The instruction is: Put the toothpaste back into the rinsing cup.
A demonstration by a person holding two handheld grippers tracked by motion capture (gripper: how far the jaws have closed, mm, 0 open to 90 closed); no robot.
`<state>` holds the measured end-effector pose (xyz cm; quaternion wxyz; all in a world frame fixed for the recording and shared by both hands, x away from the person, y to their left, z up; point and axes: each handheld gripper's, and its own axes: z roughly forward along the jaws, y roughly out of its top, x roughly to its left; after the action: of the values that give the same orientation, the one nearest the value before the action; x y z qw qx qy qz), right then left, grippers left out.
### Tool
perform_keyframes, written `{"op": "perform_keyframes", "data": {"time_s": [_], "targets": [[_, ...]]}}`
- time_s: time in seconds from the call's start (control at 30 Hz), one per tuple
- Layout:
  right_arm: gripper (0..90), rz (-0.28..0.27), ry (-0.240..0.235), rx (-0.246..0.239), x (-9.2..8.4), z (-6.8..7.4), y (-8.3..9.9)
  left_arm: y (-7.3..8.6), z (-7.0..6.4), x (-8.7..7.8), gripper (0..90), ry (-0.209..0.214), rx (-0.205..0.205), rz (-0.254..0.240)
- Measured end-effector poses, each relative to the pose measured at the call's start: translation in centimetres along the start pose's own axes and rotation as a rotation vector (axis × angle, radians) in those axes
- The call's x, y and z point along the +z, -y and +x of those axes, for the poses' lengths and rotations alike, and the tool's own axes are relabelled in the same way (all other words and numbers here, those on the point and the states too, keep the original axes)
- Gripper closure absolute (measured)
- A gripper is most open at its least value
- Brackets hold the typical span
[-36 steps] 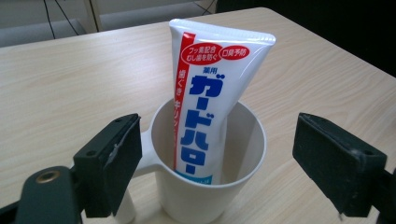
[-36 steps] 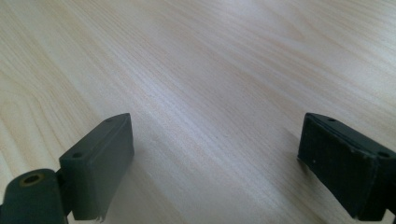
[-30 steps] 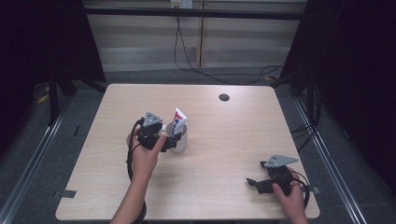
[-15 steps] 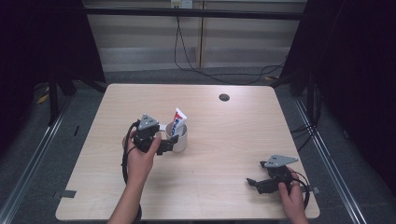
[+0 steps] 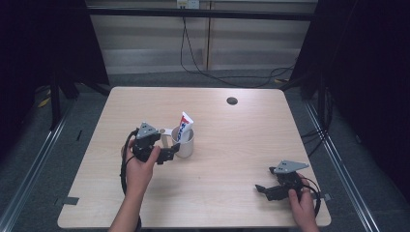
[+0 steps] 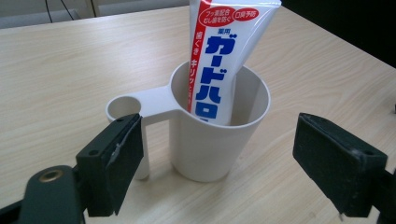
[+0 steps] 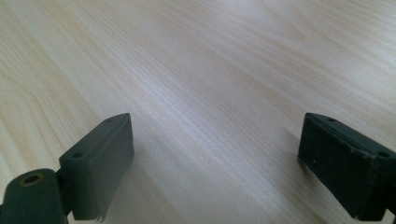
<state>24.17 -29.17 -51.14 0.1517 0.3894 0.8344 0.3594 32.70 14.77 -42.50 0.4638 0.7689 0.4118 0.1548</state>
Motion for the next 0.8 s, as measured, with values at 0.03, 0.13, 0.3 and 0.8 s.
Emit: {"op": "perform_keyframes", "data": {"time_s": [0.03, 0.13, 0.3, 0.8], "targets": [[9.9, 0.000, 0.000, 0.000, 0.0, 0.0, 0.0, 0.1, 0.0, -0.1, 16.4, -0.002, -0.003, -0.001], [9.9, 0.000, 0.000, 0.000, 0.0, 0.0, 0.0, 0.5, 0.3, -0.4, 16.5, -0.007, -0.006, 0.002], [9.9, 0.000, 0.000, 0.000, 0.0, 0.0, 0.0, 1.0, 0.8, -0.9, 16.6, -0.013, -0.010, -0.004], [9.9, 0.000, 0.000, 0.000, 0.0, 0.0, 0.0, 3.2, 2.2, -1.3, 17.1, -0.029, -0.020, 0.007]]}}
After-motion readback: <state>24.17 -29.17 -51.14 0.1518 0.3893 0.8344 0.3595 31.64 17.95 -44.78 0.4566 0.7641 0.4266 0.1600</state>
